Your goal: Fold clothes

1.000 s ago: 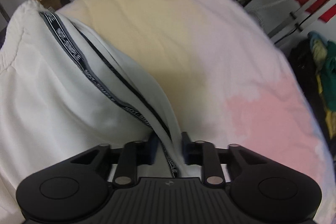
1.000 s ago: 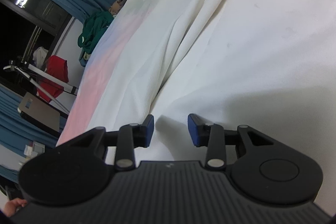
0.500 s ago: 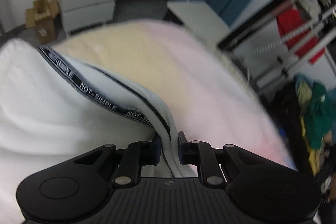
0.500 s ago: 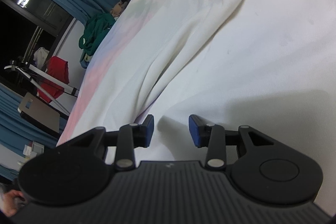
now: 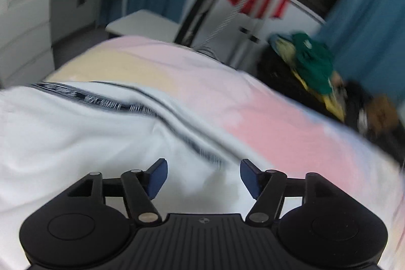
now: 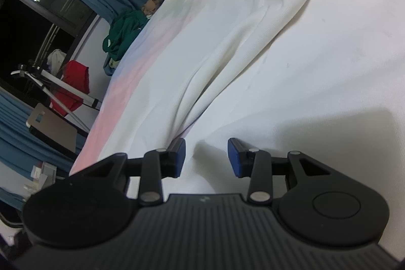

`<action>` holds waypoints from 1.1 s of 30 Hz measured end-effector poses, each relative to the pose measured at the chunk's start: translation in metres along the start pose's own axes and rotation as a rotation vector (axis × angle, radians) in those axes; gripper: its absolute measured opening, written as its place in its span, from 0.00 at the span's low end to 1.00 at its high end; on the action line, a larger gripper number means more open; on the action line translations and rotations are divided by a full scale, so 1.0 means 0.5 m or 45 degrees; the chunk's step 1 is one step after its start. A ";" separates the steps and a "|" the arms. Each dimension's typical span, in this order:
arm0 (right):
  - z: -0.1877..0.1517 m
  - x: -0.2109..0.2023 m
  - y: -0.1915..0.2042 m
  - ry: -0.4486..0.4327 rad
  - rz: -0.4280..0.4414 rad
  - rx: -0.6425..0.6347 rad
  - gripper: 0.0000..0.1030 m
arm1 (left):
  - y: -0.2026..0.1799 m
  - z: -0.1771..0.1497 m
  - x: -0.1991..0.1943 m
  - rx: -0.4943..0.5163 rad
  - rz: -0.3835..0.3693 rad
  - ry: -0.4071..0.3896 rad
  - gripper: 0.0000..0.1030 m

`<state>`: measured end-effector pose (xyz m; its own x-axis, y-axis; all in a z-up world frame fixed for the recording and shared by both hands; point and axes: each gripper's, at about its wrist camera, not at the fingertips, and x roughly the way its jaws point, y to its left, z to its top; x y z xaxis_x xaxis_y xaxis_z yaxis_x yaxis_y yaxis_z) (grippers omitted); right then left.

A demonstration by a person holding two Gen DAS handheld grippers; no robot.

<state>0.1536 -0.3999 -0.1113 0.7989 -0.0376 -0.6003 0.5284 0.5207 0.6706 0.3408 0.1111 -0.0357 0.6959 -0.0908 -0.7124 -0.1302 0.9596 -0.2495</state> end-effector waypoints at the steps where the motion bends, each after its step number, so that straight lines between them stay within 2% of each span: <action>1: 0.001 -0.003 0.002 -0.001 0.007 -0.006 0.39 | -0.017 -0.027 -0.026 0.051 -0.015 -0.014 0.69; 4: 0.002 -0.008 0.011 0.005 0.036 -0.034 0.39 | -0.063 -0.133 -0.107 0.186 -0.137 -0.071 0.71; 7: 0.005 -0.017 0.022 0.013 0.072 -0.066 0.39 | -0.108 -0.222 -0.165 0.400 -0.168 -0.162 0.71; 9: 0.014 -0.023 0.027 0.023 0.127 -0.060 0.39 | -0.148 -0.267 -0.184 0.530 -0.165 -0.208 0.71; 11: 0.024 -0.027 0.032 0.031 0.166 -0.057 0.39 | -0.175 -0.298 -0.185 0.619 -0.231 -0.209 0.71; 13: 0.040 -0.018 0.041 0.067 0.143 -0.061 0.39 | -0.198 -0.328 -0.177 0.702 -0.250 -0.212 0.71; 17: 0.100 0.011 0.055 0.073 0.109 -0.028 0.39 | -0.207 -0.376 -0.132 0.735 -0.199 -0.201 0.66; 19: 0.133 0.033 0.059 0.062 0.076 -0.030 0.39 | -0.199 -0.386 -0.116 0.716 -0.209 -0.227 0.66; 21: 0.161 0.060 0.051 0.070 0.027 0.008 0.40 | -0.174 -0.369 -0.084 0.687 -0.236 -0.228 0.64; 24: 0.201 0.112 0.031 0.102 -0.061 0.064 0.50 | -0.177 -0.360 -0.061 0.704 -0.228 -0.223 0.61; 26: 0.217 0.143 0.014 0.143 -0.124 0.128 0.51 | -0.173 -0.353 -0.040 0.713 -0.179 -0.222 0.55; 27: 0.223 0.155 0.004 0.154 -0.142 0.181 0.52 | -0.168 -0.345 -0.027 0.717 -0.158 -0.216 0.48; 28: 0.228 0.165 -0.006 0.151 -0.144 0.248 0.52 | -0.163 -0.339 -0.018 0.709 -0.138 -0.205 0.37; 29: 0.231 0.174 -0.013 0.150 -0.147 0.299 0.53 | -0.160 -0.336 -0.010 0.698 -0.116 -0.193 0.31; 31: 0.235 0.199 -0.004 0.159 -0.187 0.300 0.52 | -0.150 -0.323 0.000 0.654 -0.094 -0.190 0.08; 32: 0.236 0.212 0.006 0.160 -0.217 0.274 0.47 | -0.142 -0.315 -0.001 0.620 -0.101 -0.189 0.07; 33: 0.234 0.221 0.022 0.152 -0.261 0.221 0.33 | -0.134 -0.308 -0.004 0.583 -0.112 -0.187 0.05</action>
<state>0.2815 -0.4979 -0.1193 0.6361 -0.0211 -0.7713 0.7250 0.3586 0.5881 0.2394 0.0060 -0.1183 0.7867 -0.1703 -0.5934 0.2350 0.9715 0.0327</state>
